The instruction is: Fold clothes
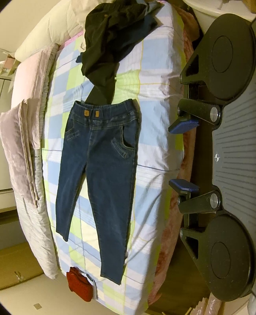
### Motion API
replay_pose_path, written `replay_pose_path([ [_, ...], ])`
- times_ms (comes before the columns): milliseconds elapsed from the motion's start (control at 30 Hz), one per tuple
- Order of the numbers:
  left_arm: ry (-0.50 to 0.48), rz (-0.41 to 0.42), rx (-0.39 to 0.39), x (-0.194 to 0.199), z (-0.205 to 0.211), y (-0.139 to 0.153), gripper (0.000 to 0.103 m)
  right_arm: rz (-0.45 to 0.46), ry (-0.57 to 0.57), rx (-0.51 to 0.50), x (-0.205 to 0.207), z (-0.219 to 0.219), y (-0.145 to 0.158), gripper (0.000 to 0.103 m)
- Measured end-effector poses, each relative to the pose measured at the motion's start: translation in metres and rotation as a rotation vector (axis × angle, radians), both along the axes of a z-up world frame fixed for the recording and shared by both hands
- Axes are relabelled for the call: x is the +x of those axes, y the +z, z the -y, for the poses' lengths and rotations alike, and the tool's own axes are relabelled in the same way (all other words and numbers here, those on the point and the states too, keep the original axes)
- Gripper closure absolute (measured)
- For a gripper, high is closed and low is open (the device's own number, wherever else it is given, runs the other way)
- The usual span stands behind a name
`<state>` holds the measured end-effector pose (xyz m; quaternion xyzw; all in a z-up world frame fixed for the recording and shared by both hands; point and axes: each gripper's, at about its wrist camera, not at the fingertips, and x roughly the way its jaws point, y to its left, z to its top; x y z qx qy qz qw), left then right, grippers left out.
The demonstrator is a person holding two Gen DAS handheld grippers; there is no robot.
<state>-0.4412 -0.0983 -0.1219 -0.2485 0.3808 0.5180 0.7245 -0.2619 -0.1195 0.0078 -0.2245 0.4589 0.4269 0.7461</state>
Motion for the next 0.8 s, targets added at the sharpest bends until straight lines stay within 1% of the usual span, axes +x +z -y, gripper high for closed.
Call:
replay_pose_path([
  [333, -0.01, 0.014, -0.01, 0.004, -0.003, -0.009, 0.058, 0.033, 0.003, -0.002, 0.001, -0.001, 0.003, 0.049],
  [800, -0.001, 0.017, -0.012, 0.007, -0.004, -0.017, 0.058, 0.031, 0.018, 0.001, 0.008, -0.004, 0.002, 0.049],
])
